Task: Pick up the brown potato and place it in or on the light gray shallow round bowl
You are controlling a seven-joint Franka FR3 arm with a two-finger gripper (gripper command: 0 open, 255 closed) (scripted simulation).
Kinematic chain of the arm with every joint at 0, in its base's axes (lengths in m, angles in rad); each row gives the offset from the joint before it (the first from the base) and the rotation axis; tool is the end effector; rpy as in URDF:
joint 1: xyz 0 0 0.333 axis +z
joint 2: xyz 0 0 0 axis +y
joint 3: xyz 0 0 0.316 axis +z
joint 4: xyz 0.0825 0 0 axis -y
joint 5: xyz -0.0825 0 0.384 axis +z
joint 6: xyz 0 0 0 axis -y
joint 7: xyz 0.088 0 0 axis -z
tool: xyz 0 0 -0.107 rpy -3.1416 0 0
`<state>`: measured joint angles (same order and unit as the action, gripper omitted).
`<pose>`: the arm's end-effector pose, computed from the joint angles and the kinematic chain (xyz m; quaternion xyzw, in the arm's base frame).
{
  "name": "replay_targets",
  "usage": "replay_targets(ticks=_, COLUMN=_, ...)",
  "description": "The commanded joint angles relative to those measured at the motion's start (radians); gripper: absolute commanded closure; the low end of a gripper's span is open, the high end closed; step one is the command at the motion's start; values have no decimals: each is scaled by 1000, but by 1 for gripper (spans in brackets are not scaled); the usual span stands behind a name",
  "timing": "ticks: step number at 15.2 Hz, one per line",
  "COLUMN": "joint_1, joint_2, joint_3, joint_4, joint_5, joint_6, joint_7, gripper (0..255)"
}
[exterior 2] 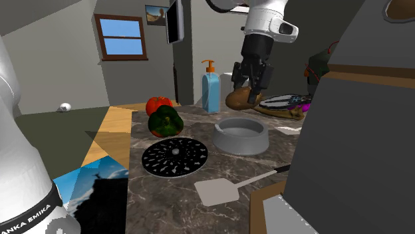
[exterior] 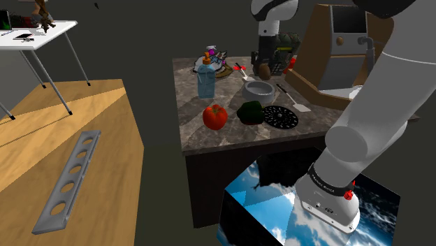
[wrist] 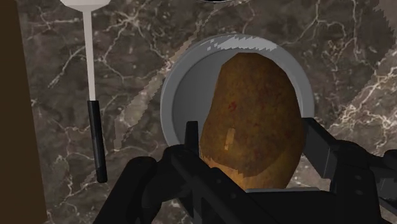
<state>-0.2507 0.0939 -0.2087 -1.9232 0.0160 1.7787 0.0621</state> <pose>0.4980 -0.2423 0.4249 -0.9586 0.2592 0.1160 0.0212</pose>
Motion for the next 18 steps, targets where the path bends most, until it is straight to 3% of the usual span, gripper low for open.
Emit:
replay_targets(ticks=1, joint_1=-1, joint_2=6, joint_3=0, joint_4=-22, joint_5=1, joint_6=28, joint_7=-2, gripper=255)
replay_targets(ticks=8, joint_1=-2, joint_2=41, joint_3=0, joint_4=-76, joint_5=9, joint_6=117, joint_7=-8, gripper=255)
replay_targets(ticks=16, joint_1=-2, joint_2=41, joint_3=0, joint_4=-76, joint_5=9, joint_6=117, joint_7=-8, gripper=255)
replay_targets(ticks=17, joint_1=-2, joint_2=41, joint_3=0, joint_4=-76, joint_5=9, joint_6=117, joint_7=-8, gripper=0)
replay_targets(ticks=18, joint_1=-2, joint_2=41, joint_3=0, joint_4=-76, joint_5=9, joint_6=117, joint_7=-8, gripper=0)
